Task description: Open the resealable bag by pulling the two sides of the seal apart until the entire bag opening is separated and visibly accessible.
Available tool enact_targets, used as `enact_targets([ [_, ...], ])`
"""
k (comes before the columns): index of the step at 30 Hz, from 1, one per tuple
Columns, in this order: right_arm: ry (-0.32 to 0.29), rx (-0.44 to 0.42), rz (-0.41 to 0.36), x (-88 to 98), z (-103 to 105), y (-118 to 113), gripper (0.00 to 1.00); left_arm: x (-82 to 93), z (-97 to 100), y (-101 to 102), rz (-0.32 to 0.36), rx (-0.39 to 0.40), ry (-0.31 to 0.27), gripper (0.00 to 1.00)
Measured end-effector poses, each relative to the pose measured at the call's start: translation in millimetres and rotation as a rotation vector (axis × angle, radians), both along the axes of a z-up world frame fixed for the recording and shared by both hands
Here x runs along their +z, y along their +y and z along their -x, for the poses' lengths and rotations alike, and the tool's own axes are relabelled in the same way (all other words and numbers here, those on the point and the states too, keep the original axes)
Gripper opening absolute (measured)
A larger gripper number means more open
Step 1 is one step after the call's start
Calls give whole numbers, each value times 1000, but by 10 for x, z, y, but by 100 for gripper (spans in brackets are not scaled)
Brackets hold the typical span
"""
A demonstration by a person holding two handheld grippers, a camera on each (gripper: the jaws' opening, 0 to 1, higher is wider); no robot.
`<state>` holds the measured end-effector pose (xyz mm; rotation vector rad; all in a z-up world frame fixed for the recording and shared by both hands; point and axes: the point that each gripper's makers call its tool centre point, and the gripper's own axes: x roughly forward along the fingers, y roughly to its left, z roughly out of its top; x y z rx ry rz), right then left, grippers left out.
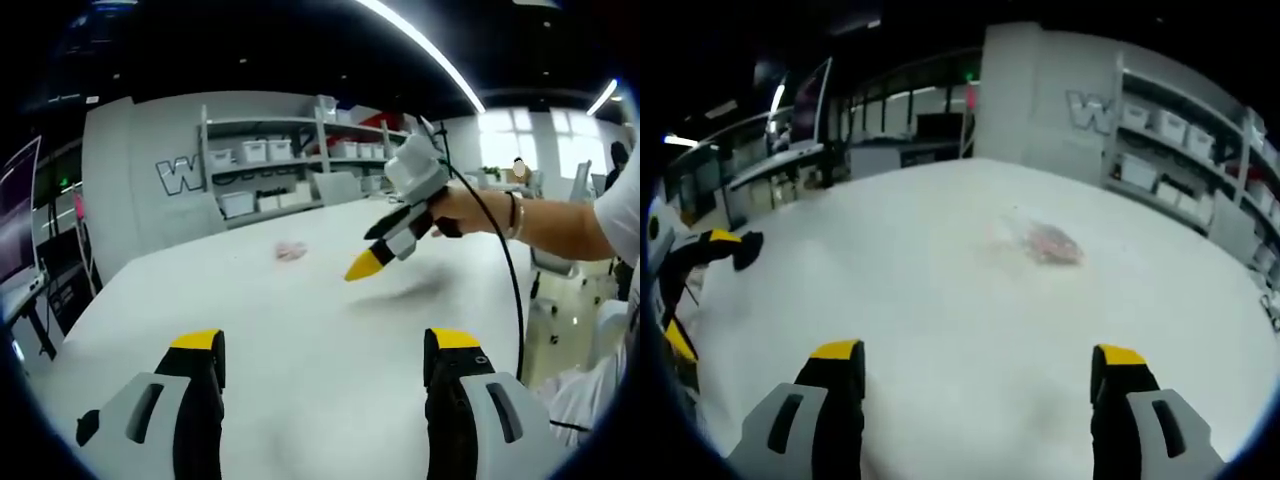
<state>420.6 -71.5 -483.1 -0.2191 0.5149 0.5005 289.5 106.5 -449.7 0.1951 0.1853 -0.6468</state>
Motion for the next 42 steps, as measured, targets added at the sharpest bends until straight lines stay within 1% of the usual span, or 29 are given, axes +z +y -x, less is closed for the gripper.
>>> enact_targets([
  [7, -9, 3, -3, 13, 60, -5, 95, 4, -4, -5, 3, -1, -4, 81],
  [16, 3, 13, -8, -46, 158, -16, 95, 5, -25, -3, 2, 1, -5, 81],
  [27, -6, 8, -14, -31, 177, -46, 95, 8, -54, 10, 1, 1, -4, 81],
  [42, 0, 7, -24, -54, 255, -42, 94, 4, -61, 18, 3, -1, -2, 81],
])
